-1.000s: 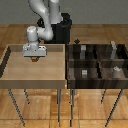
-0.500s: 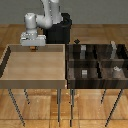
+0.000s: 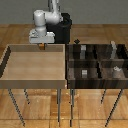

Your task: Place the loaf of bread into the appropriate compartment.

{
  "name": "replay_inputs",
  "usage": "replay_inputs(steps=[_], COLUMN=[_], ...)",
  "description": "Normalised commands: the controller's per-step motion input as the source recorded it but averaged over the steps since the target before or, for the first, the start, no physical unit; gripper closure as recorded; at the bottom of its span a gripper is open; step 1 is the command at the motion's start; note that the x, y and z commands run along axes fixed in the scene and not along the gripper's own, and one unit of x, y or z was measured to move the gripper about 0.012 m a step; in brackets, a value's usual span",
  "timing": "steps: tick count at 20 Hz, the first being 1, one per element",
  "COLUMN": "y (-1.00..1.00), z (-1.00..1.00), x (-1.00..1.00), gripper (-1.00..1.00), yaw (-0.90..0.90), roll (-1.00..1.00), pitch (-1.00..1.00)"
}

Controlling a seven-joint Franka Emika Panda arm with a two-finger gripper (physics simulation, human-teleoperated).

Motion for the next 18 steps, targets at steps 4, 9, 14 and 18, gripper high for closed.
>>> replay_inputs(steps=[4,9,14,18], y=[1.00,1.00,1.00,1.00], z=[0.00,0.00,0.00,0.00], x=[0.00,0.00,0.00,0.00], gripper=[1.00,1.00,1.00,1.00], yaw=[0.00,0.00,0.00,0.00], roll=[0.00,0.00,0.00,0.00], pitch=[0.00,0.00,0.00,0.00])
